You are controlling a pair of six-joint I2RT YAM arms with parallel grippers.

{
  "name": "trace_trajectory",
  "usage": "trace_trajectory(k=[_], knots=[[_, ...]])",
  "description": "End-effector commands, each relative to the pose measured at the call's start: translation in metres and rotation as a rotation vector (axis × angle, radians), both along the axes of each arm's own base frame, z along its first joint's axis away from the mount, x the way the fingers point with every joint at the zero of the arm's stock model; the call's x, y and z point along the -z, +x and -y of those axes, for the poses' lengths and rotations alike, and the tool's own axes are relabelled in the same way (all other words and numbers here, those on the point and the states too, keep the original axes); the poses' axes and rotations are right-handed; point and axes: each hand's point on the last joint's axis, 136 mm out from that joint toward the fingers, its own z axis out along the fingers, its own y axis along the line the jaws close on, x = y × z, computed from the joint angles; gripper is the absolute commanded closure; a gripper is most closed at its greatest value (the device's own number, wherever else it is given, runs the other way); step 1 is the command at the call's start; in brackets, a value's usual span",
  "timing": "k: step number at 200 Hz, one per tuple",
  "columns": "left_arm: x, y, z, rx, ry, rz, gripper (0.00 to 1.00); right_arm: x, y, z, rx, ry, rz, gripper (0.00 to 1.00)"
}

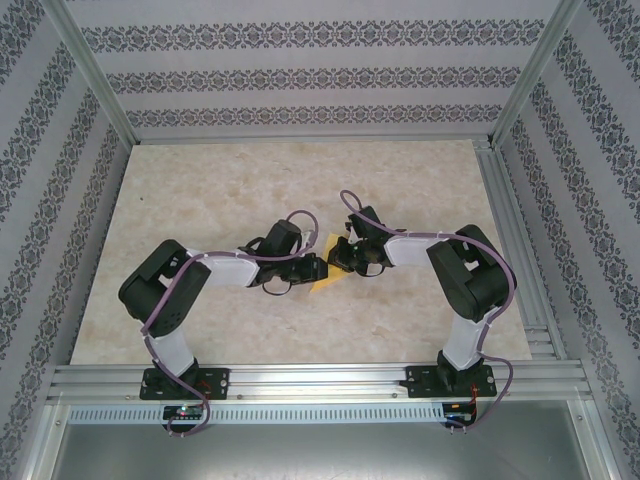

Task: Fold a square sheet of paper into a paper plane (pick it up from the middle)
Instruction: Fourth fold the wing at the center of the table.

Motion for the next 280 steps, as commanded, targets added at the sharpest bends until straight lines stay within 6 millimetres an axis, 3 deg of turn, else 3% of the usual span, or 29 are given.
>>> trace_trajectory(k=[1, 51, 116, 138, 180, 203, 280], knots=[[-0.007, 0.002, 0.015, 0.027, -0.039, 0.009, 0.79, 0.029, -0.007, 0.027, 0.066, -0.116, -0.052, 0.90], [0.016, -0.004, -0.003, 0.017, 0.092, -0.019, 0.81, 0.032, -0.009, 0.029, 0.071, -0.128, -0.063, 0.91], [0.028, -0.008, -0.014, 0.020, 0.175, -0.040, 0.82, 0.035, -0.010, 0.031, 0.075, -0.137, -0.072, 0.91], [0.025, -0.006, -0.015, 0.017, 0.184, -0.026, 0.83, 0.036, -0.010, 0.031, 0.076, -0.137, -0.074, 0.91], [-0.009, -0.007, -0.001, 0.046, 0.110, 0.040, 0.81, 0.035, -0.010, 0.032, 0.077, -0.139, -0.073, 0.91], [-0.016, -0.012, 0.002, 0.053, 0.107, 0.055, 0.80, 0.037, -0.010, 0.032, 0.079, -0.141, -0.078, 0.91], [0.012, -0.018, -0.009, 0.046, 0.243, 0.001, 0.80, 0.040, -0.012, 0.033, 0.080, -0.149, -0.088, 0.91]])
